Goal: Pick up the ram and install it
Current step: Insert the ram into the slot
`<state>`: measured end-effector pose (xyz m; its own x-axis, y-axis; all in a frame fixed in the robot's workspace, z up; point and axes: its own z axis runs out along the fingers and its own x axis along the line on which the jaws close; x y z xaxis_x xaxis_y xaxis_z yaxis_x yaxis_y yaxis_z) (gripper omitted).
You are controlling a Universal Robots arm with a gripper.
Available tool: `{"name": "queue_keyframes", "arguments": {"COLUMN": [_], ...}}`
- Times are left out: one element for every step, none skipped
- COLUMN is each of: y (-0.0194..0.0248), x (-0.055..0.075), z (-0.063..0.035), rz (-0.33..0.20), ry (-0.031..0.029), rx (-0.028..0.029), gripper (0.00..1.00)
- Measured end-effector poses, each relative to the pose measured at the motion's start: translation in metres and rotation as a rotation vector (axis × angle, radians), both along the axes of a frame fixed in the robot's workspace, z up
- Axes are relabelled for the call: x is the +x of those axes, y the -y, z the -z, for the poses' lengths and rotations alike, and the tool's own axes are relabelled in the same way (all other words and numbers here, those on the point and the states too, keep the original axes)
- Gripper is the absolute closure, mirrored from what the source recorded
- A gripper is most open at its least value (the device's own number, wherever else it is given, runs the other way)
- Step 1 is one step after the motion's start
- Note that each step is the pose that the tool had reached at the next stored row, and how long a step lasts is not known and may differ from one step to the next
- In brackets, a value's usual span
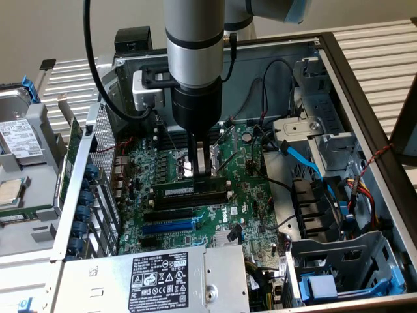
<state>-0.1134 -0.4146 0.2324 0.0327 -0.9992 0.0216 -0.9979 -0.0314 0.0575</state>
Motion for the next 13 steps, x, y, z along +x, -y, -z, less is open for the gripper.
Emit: {"name": "queue_keyframes", "arguments": {"y": [0.0000,0.0001,0.0002,0.0003,0.0004,0.0005,0.0005,0.0006,0.0006,0.0006,0.0006,0.0006,0.0006], "x": [0.0000,0.0000,0.0000,0.0000,0.0000,0.0000,0.0000,0.0000,-0.0002,-0.0003,-0.0003,-0.0003,-0.0003], "z": [0.0000,0.0000,0.0000,0.0000,0.0000,0.0000,0.0000,0.0000,0.0005,0.0015,0.0015,0.0015,0.0016], "rz": [0.000,0.000,0.000,0.000,0.000,0.000,0.000,0.000,0.001,0.001,0.001,0.001,0.001], "ry": [0.0000,-0.0001,-0.0001,0.0000,0.0000,-0.0001,0.0000,0.0000,-0.0001,-0.0001,-0.0001,-0.0001,0.0000], "rx": [0.0000,-0.0001,-0.0001,0.0000,0.0000,0.0000,0.0000,0.0000,-0.0014,-0.0020,-0.0020,-0.0021,-0.0020], "gripper": [0.86,0.86,0.86,0.86,0.86,0.86,0.86,0.86,0.86,0.86,0.86,0.86,0.86]}}
